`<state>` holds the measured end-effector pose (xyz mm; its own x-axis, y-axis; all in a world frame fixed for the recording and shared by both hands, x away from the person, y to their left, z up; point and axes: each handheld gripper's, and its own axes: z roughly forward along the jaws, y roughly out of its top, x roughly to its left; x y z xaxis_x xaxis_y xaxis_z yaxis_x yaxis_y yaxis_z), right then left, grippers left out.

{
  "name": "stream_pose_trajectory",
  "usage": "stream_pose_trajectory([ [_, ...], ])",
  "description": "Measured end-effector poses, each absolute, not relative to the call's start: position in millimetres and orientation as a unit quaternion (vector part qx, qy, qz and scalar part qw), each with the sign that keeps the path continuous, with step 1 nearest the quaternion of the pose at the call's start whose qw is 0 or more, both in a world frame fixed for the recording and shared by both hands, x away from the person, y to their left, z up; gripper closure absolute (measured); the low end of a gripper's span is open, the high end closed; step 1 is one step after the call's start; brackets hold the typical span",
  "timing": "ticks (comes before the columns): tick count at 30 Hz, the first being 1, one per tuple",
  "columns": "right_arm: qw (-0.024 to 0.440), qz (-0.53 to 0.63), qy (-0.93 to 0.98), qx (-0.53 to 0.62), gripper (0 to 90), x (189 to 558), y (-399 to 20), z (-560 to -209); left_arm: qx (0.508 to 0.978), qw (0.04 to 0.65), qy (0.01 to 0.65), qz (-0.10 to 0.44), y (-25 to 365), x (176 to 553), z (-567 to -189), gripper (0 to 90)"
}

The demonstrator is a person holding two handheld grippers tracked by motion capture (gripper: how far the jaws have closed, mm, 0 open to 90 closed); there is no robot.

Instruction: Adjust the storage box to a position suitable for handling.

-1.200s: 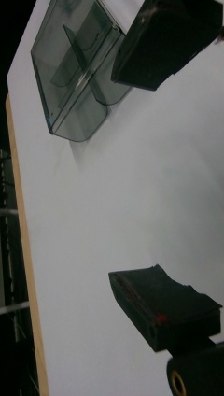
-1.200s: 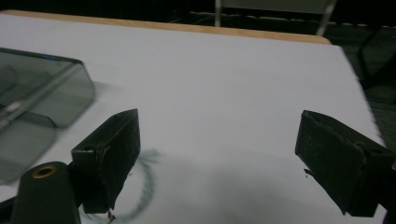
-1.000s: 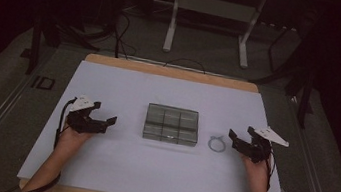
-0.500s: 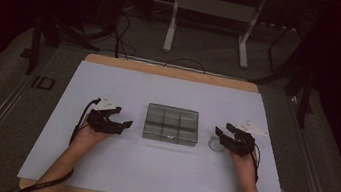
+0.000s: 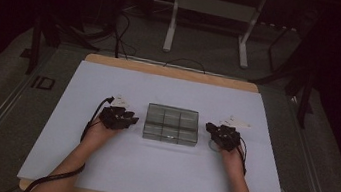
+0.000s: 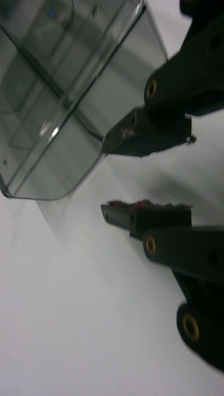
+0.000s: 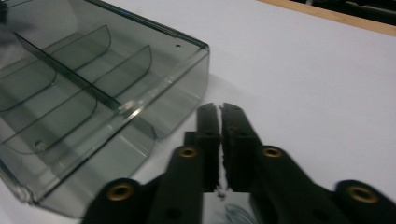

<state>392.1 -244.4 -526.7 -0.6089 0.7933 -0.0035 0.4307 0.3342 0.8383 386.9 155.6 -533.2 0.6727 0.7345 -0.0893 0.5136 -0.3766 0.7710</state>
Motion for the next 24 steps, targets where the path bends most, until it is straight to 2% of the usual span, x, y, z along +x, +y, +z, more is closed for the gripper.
stream_pose_trajectory([
  [2, 0.211, 0.428, 0.789, 0.387, 89.5, 394, -241, -528, 0.820, 0.405, 0.382, 0.136, 151, 390, -534, 71.1],
  [3, 0.208, 0.428, 0.790, 0.387, 89.7, 395, -239, -529, 0.819, 0.406, 0.382, 0.132, 150, 390, -534, 74.7],
  [11, 0.197, 0.421, 0.797, 0.386, 89.8, 401, -228, -535, 0.821, 0.409, 0.374, 0.133, 136, 396, -535, 81.3],
  [14, 0.188, 0.416, 0.802, 0.386, 89.7, 402, -225, -539, 0.824, 0.411, 0.368, 0.129, 133, 397, -534, 87.7],
  [24, 0.182, 0.406, 0.811, 0.379, 89.9, 404, -219, -539, 0.826, 0.406, 0.372, 0.125, 130, 397, -535, 89.8],
])
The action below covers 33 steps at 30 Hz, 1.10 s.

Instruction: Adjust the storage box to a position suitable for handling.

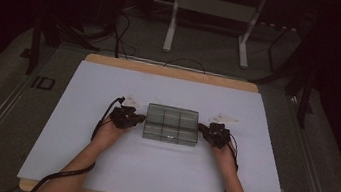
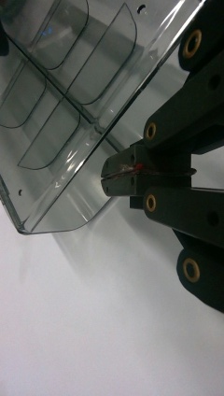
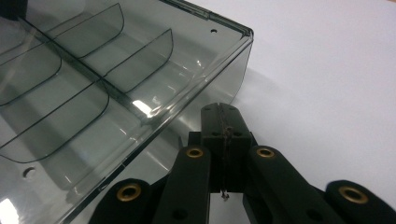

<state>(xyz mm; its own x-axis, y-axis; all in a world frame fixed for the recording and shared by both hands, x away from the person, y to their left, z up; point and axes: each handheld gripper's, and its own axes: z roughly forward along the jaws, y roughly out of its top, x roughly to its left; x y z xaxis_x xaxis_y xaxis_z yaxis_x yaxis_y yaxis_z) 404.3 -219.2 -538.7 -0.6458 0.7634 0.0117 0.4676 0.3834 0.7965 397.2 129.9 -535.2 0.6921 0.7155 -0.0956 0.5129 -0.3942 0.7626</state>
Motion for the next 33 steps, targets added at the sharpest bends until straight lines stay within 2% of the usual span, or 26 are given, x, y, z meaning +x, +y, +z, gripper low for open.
stream_pose_trajectory([
  [14, 0.174, 0.401, 0.809, 0.394, 90.0, 400, -220, -537, 0.829, 0.397, 0.374, 0.121, 125, 392, -531, 90.0],
  [33, 0.169, 0.397, 0.809, 0.399, 90.0, 369, -234, -536, 0.838, 0.389, 0.365, 0.114, 112, 369, -526, 90.0],
])
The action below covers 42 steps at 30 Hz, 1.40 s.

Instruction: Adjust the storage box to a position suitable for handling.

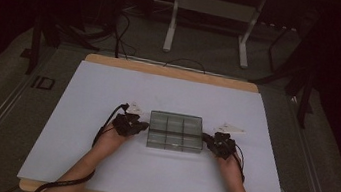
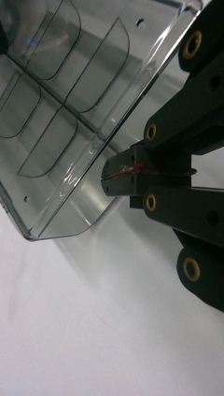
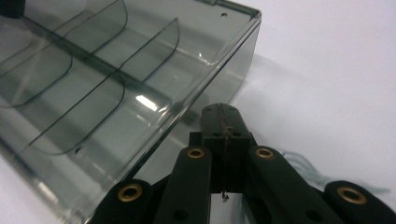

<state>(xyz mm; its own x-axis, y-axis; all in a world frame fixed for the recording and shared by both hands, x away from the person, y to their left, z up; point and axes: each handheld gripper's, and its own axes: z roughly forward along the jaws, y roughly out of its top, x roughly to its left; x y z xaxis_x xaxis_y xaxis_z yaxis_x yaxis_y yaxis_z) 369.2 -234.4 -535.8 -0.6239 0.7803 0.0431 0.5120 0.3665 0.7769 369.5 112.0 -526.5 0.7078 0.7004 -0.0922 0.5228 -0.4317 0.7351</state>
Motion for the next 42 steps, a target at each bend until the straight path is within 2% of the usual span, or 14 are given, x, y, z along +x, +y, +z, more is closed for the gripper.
stream_pose_trajectory([
  [42, 0.138, 0.413, 0.809, 0.394, 90.0, 296, -258, -530, 0.858, 0.382, 0.332, 0.089, 99, 298, -527, 90.0],
])
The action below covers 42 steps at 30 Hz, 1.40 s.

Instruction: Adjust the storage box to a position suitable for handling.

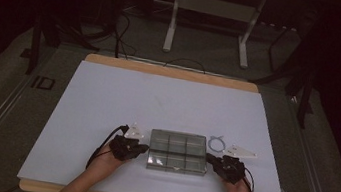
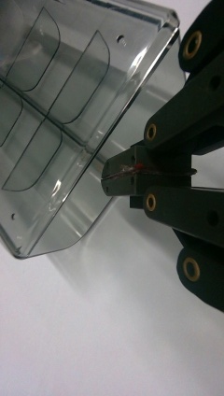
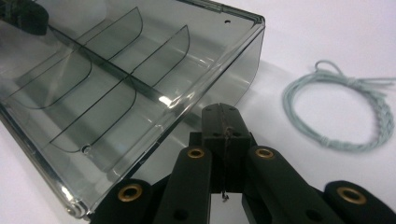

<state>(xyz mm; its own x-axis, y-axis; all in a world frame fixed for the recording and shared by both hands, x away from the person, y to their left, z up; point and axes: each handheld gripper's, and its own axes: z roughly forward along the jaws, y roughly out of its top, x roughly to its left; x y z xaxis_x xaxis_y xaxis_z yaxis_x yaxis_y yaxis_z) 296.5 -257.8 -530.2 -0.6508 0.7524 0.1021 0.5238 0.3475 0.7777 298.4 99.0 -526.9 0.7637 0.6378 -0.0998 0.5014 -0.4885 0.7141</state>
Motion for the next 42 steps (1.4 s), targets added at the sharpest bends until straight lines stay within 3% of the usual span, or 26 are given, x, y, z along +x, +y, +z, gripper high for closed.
stream_pose_trajectory([
  [22, 0.132, 0.410, 0.813, 0.391, 90.0, 269, -263, -532, 0.867, 0.377, 0.315, 0.083, 96, 277, -526, 90.0],
  [42, 0.122, 0.418, 0.810, 0.392, 90.0, 266, -272, -534, 0.869, 0.385, 0.305, 0.065, 93, 273, -527, 90.0],
])
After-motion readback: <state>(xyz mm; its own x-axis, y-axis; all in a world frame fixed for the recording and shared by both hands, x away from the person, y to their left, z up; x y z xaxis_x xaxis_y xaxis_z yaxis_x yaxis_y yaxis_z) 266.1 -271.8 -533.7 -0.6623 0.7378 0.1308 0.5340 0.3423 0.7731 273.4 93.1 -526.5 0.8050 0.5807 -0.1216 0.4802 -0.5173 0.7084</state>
